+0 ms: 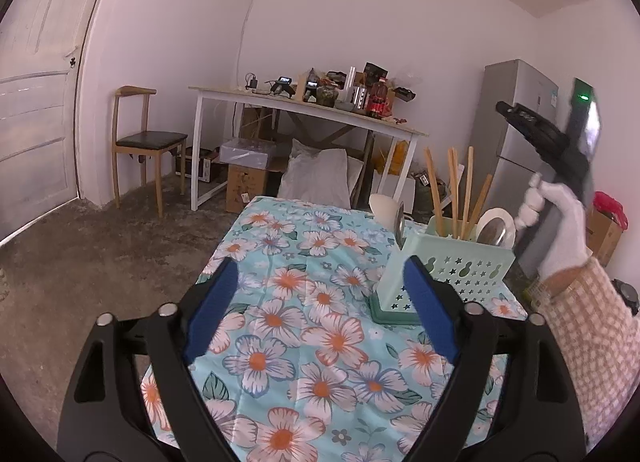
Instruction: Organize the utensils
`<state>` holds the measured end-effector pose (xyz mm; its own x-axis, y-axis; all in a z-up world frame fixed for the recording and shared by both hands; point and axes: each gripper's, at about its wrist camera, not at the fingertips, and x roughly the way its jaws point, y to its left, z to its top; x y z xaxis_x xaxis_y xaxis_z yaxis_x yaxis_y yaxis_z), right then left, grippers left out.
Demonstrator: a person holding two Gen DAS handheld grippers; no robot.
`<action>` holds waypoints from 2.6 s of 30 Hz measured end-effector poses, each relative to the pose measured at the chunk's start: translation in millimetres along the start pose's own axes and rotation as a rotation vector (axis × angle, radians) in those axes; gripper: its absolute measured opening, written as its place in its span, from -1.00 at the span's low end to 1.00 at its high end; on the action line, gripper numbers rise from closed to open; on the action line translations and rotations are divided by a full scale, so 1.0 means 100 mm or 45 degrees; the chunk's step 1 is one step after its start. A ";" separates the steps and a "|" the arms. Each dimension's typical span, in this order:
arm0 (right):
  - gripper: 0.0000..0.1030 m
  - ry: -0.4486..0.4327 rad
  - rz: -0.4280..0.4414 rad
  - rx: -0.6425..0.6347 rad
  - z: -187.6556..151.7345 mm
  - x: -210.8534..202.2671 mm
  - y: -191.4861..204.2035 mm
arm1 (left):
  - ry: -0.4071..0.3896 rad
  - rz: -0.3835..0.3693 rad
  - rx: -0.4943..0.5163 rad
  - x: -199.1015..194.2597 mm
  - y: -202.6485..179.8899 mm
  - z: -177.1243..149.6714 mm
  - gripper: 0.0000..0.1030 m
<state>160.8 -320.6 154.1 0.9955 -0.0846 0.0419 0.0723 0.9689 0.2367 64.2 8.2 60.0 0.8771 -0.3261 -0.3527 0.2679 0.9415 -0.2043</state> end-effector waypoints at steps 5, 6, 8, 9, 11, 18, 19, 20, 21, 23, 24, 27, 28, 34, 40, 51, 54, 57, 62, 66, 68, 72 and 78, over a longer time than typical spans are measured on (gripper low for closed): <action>0.18 0.038 0.084 -0.002 0.04 -0.48 0.00 | -0.027 0.086 0.027 -0.07 -0.09 0.03 0.78; 0.37 0.061 0.102 -0.020 0.03 -0.58 0.02 | -0.031 0.105 0.033 -0.09 -0.11 0.03 0.80; 0.62 0.100 0.108 -0.066 0.00 -0.75 0.07 | -0.033 0.132 0.048 -0.11 -0.16 0.05 0.84; 0.79 0.125 0.085 -0.104 -0.05 -0.87 0.13 | -0.028 0.140 0.065 -0.12 -0.19 0.06 0.84; 0.88 0.158 0.021 -0.164 -0.16 -1.02 0.22 | -0.018 0.179 0.104 -0.12 -0.25 0.08 0.84; 0.88 0.462 -0.147 -0.272 -0.74 -1.39 0.42 | 0.098 0.322 0.091 -0.02 -0.39 0.16 0.84; 0.88 0.505 -0.171 -0.272 -0.80 -1.42 0.41 | 0.120 0.328 0.076 -0.01 -0.40 0.15 0.84; 0.88 0.538 -0.196 -0.278 -0.83 -1.45 0.39 | 0.137 0.330 0.073 0.00 -0.40 0.14 0.84; 0.88 0.576 -0.223 -0.285 -0.87 -1.47 0.37 | 0.157 0.334 0.077 0.01 -0.42 0.13 0.84; 0.88 0.627 -0.275 -0.297 -0.90 -1.50 0.31 | 0.184 0.346 0.088 0.02 -0.46 0.09 0.84; 0.88 0.651 -0.306 -0.305 -0.92 -1.51 0.28 | 0.197 0.337 0.095 0.02 -0.49 0.08 0.84; 0.88 0.721 -0.358 -0.308 -0.98 -1.53 0.20 | 0.232 0.333 0.110 0.02 -0.58 0.03 0.84; 0.88 0.738 -0.370 -0.310 -1.00 -1.54 0.19 | 0.242 0.333 0.120 0.01 -0.61 0.02 0.84; 0.88 0.784 -0.395 -0.287 -0.95 -1.58 0.14 | 0.279 0.332 0.151 -0.06 -0.75 -0.02 0.84; 0.88 0.805 -0.422 -0.264 -0.93 -1.62 0.09 | 0.318 0.321 0.167 -0.09 -0.83 -0.03 0.84; 0.88 0.789 -0.463 -0.255 -0.82 -1.70 0.02 | 0.338 0.350 0.181 -0.07 -1.03 -0.07 0.84; 0.88 0.786 -0.479 -0.252 -0.81 -1.72 -0.02 | 0.353 0.354 0.197 -0.06 -1.10 -0.12 0.84; 0.88 0.790 -0.493 -0.232 -0.80 -1.73 -0.07 | 0.357 0.368 0.211 -0.06 -1.14 -0.13 0.84; 0.88 0.782 -0.519 -0.233 -0.79 -1.76 -0.12 | 0.337 0.410 0.214 -0.06 -1.15 -0.12 0.84; 0.88 0.779 -0.542 -0.220 -0.77 -1.76 -0.17 | 0.331 0.455 0.205 -0.05 -1.12 -0.10 0.84; 0.88 0.779 -0.550 -0.213 -0.77 -1.75 -0.19 | 0.329 0.468 0.199 -0.05 -1.10 -0.09 0.84; 0.88 0.774 -0.560 -0.213 -0.75 -1.74 -0.21 | 0.330 0.465 0.188 -0.05 -1.09 -0.08 0.84; 0.88 0.767 -0.582 -0.202 -0.74 -1.76 -0.27 | 0.329 0.455 0.191 -0.04 -1.11 -0.08 0.84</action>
<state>-11.5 -314.6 68.9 0.7225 -0.3870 -0.5730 0.4466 0.8938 -0.0405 27.9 -95.6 77.1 0.8021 0.0283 -0.5965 0.0386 0.9943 0.0991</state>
